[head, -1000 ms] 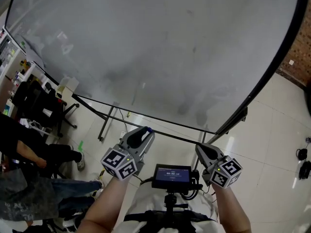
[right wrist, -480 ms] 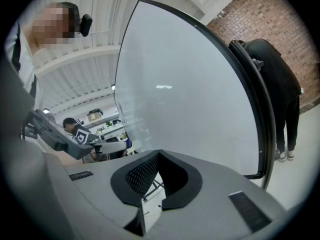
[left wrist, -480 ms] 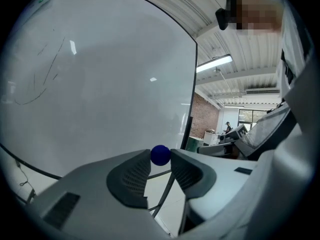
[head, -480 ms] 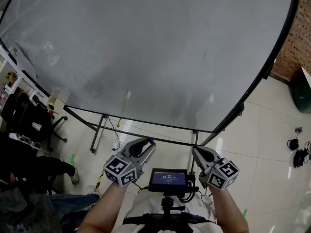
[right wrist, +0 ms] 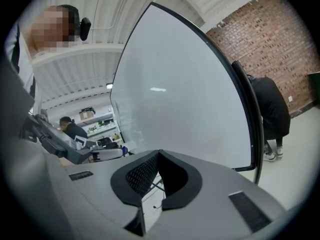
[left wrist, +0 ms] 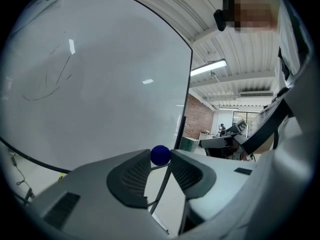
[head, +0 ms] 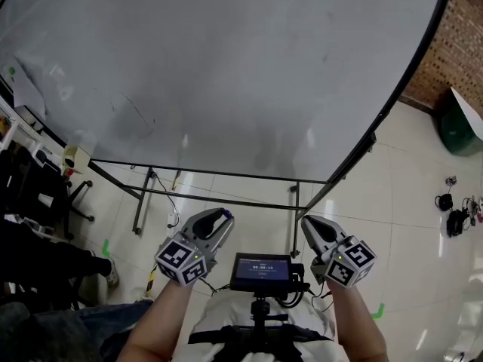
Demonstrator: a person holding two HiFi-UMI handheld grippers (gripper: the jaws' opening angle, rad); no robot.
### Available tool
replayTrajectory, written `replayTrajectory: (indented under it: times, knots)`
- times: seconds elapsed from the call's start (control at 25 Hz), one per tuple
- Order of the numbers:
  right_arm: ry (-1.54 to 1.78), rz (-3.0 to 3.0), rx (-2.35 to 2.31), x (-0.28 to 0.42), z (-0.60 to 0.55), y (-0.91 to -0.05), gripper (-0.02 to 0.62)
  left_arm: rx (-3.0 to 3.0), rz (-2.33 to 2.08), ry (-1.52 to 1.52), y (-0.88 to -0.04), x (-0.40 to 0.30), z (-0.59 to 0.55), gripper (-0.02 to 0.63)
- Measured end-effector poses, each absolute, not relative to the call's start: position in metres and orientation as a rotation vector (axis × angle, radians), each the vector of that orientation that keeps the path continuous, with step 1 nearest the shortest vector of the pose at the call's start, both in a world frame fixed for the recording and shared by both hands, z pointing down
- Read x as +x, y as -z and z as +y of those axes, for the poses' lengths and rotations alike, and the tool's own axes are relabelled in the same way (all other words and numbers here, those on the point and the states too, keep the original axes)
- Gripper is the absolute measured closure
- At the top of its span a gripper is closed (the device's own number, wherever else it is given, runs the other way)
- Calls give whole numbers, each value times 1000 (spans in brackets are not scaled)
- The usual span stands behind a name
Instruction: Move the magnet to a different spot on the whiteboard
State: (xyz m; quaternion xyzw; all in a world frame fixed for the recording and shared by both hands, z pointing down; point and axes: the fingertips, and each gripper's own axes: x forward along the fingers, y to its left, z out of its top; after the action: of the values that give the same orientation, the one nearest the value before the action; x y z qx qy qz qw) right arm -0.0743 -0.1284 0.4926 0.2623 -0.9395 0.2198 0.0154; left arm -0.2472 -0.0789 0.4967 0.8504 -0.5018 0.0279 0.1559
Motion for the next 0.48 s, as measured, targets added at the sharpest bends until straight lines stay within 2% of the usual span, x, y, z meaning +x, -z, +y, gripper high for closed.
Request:
replayTrajectory:
  times: [0.48]
  knots:
    - [-659,-2932,879,-94,-72,-487,563,2477,-1441,-72,-497,-273,-24,449]
